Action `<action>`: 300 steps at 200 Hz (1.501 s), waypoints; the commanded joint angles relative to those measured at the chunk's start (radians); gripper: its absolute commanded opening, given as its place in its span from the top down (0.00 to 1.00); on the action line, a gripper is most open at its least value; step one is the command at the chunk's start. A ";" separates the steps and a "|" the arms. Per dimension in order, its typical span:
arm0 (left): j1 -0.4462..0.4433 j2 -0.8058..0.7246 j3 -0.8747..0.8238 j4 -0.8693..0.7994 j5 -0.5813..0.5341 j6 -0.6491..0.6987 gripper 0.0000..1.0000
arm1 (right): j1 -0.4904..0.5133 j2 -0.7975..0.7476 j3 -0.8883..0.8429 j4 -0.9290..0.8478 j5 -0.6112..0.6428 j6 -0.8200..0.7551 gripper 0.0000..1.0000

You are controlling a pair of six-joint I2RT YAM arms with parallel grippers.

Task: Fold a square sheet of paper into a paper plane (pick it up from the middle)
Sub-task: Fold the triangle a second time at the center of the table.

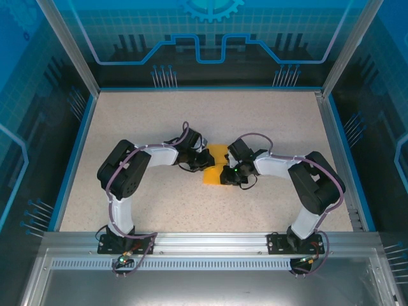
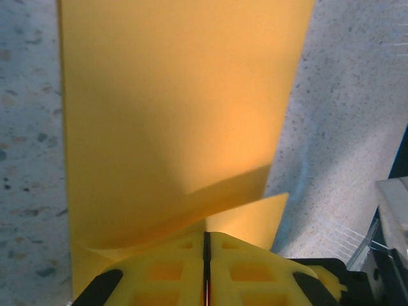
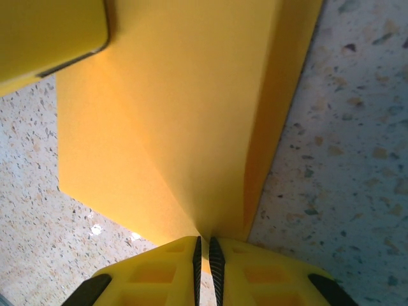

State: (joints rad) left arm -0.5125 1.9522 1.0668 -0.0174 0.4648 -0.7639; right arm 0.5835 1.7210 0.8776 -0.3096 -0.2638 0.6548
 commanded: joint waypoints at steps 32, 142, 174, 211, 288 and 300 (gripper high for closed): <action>0.002 0.028 -0.021 -0.001 -0.024 -0.001 0.90 | -0.009 -0.034 -0.005 -0.051 -0.016 0.009 0.82; 0.003 0.034 -0.028 -0.001 -0.032 -0.009 0.90 | 0.019 0.085 0.193 -0.063 -0.023 -0.050 0.83; 0.002 0.034 -0.031 -0.005 -0.039 -0.019 0.90 | 0.030 0.125 0.213 -0.068 -0.016 -0.058 0.83; 0.002 0.036 -0.028 -0.011 -0.048 -0.025 0.90 | 0.030 0.141 0.214 -0.092 0.027 -0.058 0.84; 0.002 0.040 -0.018 -0.041 -0.072 -0.021 0.90 | 0.027 0.157 0.210 -0.147 0.066 -0.081 0.84; 0.002 0.040 -0.018 -0.046 -0.076 -0.021 0.90 | 0.026 0.157 0.208 -0.159 0.066 -0.087 0.84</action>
State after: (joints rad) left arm -0.5125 1.9675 1.0618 -0.0101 0.4492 -0.7837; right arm 0.6033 1.8530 1.0756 -0.3935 -0.2237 0.5945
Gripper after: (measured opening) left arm 0.100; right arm 0.158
